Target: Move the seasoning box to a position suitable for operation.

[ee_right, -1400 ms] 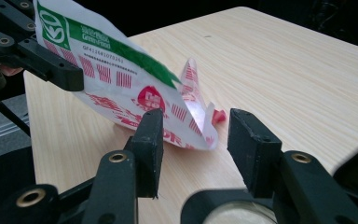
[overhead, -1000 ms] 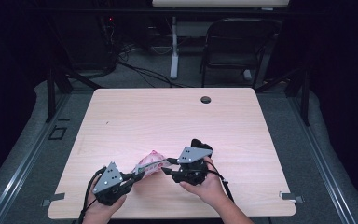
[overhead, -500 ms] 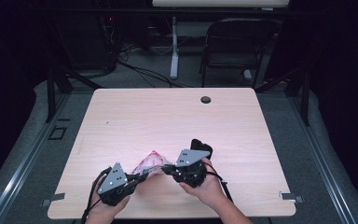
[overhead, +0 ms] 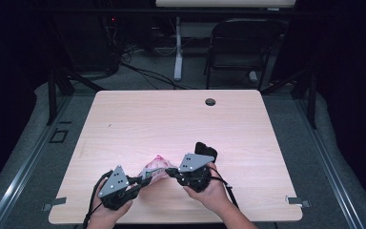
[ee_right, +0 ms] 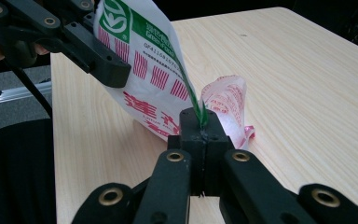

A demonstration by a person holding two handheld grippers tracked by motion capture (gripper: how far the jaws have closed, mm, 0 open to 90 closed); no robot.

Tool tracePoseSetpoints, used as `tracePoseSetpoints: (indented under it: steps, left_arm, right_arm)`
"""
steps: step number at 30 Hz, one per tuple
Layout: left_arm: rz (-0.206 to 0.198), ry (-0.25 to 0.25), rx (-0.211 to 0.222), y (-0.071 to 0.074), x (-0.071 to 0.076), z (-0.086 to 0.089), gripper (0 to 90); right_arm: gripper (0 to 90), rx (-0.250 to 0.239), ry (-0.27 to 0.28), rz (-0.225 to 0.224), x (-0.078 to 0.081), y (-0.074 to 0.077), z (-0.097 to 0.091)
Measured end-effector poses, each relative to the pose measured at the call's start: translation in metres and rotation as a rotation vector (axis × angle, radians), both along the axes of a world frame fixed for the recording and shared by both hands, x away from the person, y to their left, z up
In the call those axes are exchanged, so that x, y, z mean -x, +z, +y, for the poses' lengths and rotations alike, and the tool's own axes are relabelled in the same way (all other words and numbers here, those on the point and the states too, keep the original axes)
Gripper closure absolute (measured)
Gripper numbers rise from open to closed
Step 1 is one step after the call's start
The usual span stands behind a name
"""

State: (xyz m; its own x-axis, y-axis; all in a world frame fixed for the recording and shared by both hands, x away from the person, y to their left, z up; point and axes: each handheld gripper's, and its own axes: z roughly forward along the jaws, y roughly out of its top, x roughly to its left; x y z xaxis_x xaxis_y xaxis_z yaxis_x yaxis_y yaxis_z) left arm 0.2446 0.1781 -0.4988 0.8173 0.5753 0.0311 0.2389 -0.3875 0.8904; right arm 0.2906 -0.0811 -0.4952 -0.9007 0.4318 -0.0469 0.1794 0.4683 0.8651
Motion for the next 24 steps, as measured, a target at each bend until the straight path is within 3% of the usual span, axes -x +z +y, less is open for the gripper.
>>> tracePoseSetpoints:
  steps: [2, 3, 4, 5, 7, 10, 24]
  left_arm:
    - [0.008, 0.015, 0.008, -0.001, 0.0, 0.002, 76.6]
    - [0.02, 0.02, 0.003, -0.002, -0.001, 0.003, 68.7]
    - [0.03, 0.022, 0.0, -0.002, -0.002, 0.003, 68.7]
    - [0.04, 0.043, -0.001, -0.005, -0.002, 0.005, 61.6]
    - [0.046, 0.055, 0.006, -0.007, -0.002, 0.007, 59.2]
    - [0.048, 0.071, 0.005, -0.011, -0.004, 0.007, 46.9]
    - [0.033, 0.058, -0.019, -0.022, 0.001, 0.013, 43.6]
  right_arm:
    - [90.0, 0.004, -0.003, -0.004, 0.0, 0.0, 0.0]
    - [90.0, -0.001, -0.007, -0.001, 0.0, 0.0, -0.001]
    - [90.0, -0.001, -0.007, -0.001, 0.0, 0.0, -0.001]
    - [90.0, -0.009, -0.01, 0.004, -0.001, 0.0, -0.002]
    - [90.0, -0.011, -0.011, 0.004, -0.001, 0.0, -0.002]
    - [90.0, -0.008, -0.019, -0.005, 0.001, 0.0, -0.003]
    - [90.0, -0.027, -0.028, 0.017, -0.002, 0.0, -0.006]
